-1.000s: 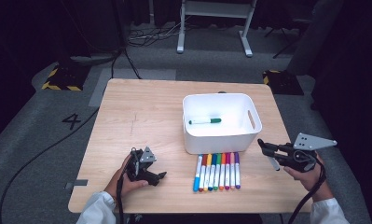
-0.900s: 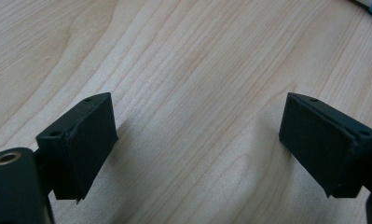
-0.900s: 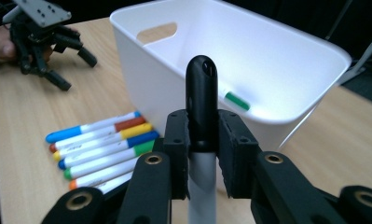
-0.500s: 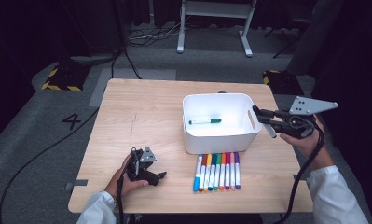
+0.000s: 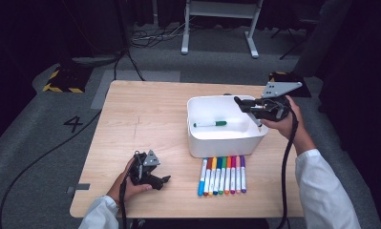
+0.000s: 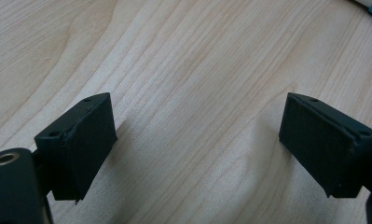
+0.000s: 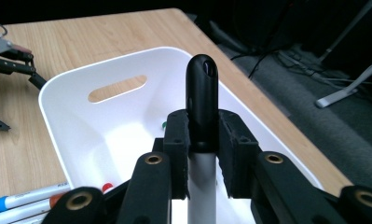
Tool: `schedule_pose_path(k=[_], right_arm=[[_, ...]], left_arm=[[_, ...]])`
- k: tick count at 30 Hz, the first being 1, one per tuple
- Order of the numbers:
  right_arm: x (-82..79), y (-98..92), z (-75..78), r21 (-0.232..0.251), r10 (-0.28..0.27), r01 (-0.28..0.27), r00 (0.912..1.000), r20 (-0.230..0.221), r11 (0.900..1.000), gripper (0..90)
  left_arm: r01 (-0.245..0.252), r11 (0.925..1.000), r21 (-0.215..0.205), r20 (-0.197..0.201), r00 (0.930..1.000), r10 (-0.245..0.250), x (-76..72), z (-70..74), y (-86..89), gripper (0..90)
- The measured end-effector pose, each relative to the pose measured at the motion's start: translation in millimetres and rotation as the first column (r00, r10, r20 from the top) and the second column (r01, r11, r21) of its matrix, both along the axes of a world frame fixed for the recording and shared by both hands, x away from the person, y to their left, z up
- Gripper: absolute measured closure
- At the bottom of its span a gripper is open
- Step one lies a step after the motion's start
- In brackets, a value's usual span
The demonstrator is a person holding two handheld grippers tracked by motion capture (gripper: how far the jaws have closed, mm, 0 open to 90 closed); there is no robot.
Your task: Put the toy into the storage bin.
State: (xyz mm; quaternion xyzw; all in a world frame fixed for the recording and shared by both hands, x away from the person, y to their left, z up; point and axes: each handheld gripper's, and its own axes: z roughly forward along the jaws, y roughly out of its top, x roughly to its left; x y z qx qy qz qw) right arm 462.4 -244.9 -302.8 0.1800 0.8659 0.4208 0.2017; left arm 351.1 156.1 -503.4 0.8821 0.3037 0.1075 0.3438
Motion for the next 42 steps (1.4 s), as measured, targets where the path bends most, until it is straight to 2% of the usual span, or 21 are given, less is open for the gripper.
schedule_pose_path(k=[3, 8, 12, 16, 17, 21, 25, 28, 30, 32, 35, 36, 40, 42], right_arm=[[7.3, 9.0, -10.0, -0.039, 0.007, -0.008, 0.9999, -0.012, 0.999, 74.9], [16.1, 17.0, -23.4, -0.061, 0.02, -0.023, 0.9982, -0.056, 0.998, 74.8], [14.0, 23.2, -30.8, -0.094, 0.066, -0.077, 0.992, -0.108, 0.993, 74.8], [8.8, 31.0, -38.1, -0.138, 0.121, -0.143, 0.9799, -0.159, 0.98, 74.8], [7.4, 33.5, -40.6, -0.149, 0.131, -0.159, 0.975, -0.179, 0.976, 74.8], [2.7, 42.4, -48.7, -0.2, 0.166, -0.21, 0.9624, -0.215, 0.957, 74.8], [2.7, 48.7, -51.5, -0.244, 0.164, -0.223, 0.957, -0.239, 0.944, 74.6], [3.4, 53.4, -52.9, -0.264, 0.156, -0.224, 0.9546, -0.254, 0.938, 74.1], [3.6, 55.6, -53.7, -0.259, 0.15, -0.218, 0.9541, -0.259, 0.941, 70.7], [4.0, 57.3, -54.2, -0.253, 0.137, -0.201, 0.9588, -0.249, 0.946, 61.6], [3.6, 56.1, -53.6, -0.226, 0.128, -0.183, 0.9628, -0.238, 0.957, 58.6], [3.3, 54.7, -52.7, -0.214, 0.109, -0.159, 0.9683, -0.224, 0.964, 55.7], [0.9, 44.5, -47.1, -0.155, 0.065, -0.095, 0.9801, -0.187, 0.983, 46.0], [-2.3, 36.9, -42.8, -0.127, 0.035, -0.056, 0.9867, -0.159, 0.99, 42.2]], left_arm=[[0.0, 1.0, 0.0, 0.0, 1.0, 0.0, 0.0, 0.0, 0.0, 10.9], [0.0, 1.0, 0.0, 0.0, 1.0, 0.0, 0.0, 0.0, 0.0, 10.9], [-0.001, 1.0, 0.0, 0.0, 1.0, 0.001, 0.0, 0.0, 0.0, 10.9], [0.0, 1.0, 0.0, 0.0, 1.0, 0.0, 0.0, 0.0, 0.0, 10.9], [0.0, 1.0, 0.0, 0.0, 1.0, 0.0, 0.0, 0.0, 0.0, 10.9], [0.0, 1.0, 0.0, 0.0, 1.0, 0.0, 0.0, 0.0, 0.0, 10.9], [0.0, 1.0, 0.0, 0.001, 1.0, 0.0, 0.0, 0.0, 0.0, 10.9], [0.0, 1.0, 0.0, 0.0, 1.0, 0.0, 0.0, 0.0, 0.0, 10.9], [0.0, 1.0, 0.0, 0.0, 1.0, 0.0, 0.0, 0.0, 0.0, 10.9], [0.0, 1.0, 0.001, 0.001, 1.0, 0.0, 0.0, 0.0, 0.0, 10.9], [-0.001, 1.0, 0.0, 0.001, 1.0, 0.001, -0.1, 0.0, 0.0, 10.9], [0.0, 1.0, 0.001, 0.001, 1.0, 0.0, -0.1, 0.0, 0.0, 10.9], [-0.001, 1.0, 0.001, 0.001, 1.0, 0.001, -0.1, 0.0, 0.0, 10.9], [-0.001, 1.0, 0.0, 0.001, 1.0, 0.001, -0.1, 0.0, -0.1, 11.0]])
